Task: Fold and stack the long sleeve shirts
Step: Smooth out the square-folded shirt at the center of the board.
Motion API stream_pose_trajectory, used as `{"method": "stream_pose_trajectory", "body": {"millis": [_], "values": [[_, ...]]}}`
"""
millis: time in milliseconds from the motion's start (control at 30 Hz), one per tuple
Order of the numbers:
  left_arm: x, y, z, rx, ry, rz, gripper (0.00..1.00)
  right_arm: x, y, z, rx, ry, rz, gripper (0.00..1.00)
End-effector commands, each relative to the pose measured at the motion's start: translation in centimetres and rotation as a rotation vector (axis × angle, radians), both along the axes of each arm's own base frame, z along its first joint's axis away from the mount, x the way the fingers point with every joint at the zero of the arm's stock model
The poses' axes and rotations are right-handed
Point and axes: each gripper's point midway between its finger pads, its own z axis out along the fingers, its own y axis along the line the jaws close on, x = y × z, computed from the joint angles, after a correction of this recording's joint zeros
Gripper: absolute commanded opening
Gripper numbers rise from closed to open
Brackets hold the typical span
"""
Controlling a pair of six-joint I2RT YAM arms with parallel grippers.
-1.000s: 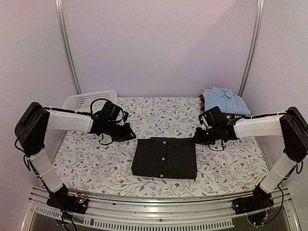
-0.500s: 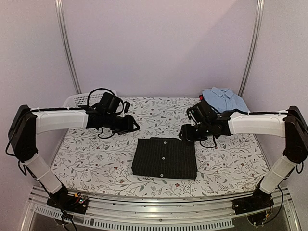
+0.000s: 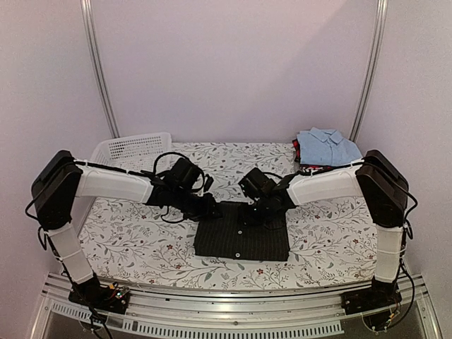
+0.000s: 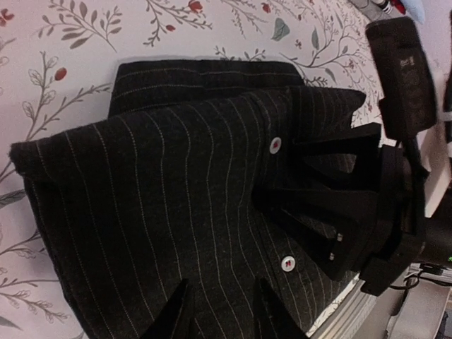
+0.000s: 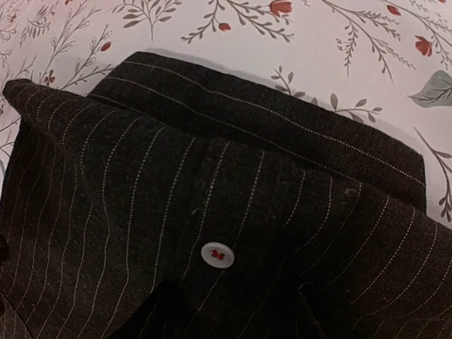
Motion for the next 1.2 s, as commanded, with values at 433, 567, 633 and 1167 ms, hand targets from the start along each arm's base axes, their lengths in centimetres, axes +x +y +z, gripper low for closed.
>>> {"method": "stream_pose_trajectory", "body": {"millis": [433, 567, 633, 1167], "values": [[-0.7, -1.0, 0.6, -0.004, -0.008, -0.046, 0.25, 4.8, -1.8, 1.5, 0.009, -0.023, -0.088, 0.54], [-4.0, -0.3, -0.5, 0.01, 0.037, -0.086, 0.25, 5.2, -2.7, 4.0, 0.03, -0.064, -0.103, 0.52], [-5.2, 0.3, -1.5, 0.028, 0.06, -0.098, 0.25, 5.6, -3.3, 4.1, 0.027, -0.068, -0.112, 0.51], [-7.4, 2.8, -5.6, 0.118, 0.126, -0.089, 0.24, 8.3, -6.8, -1.5, -0.04, 0.025, -0.148, 0.39]]}}
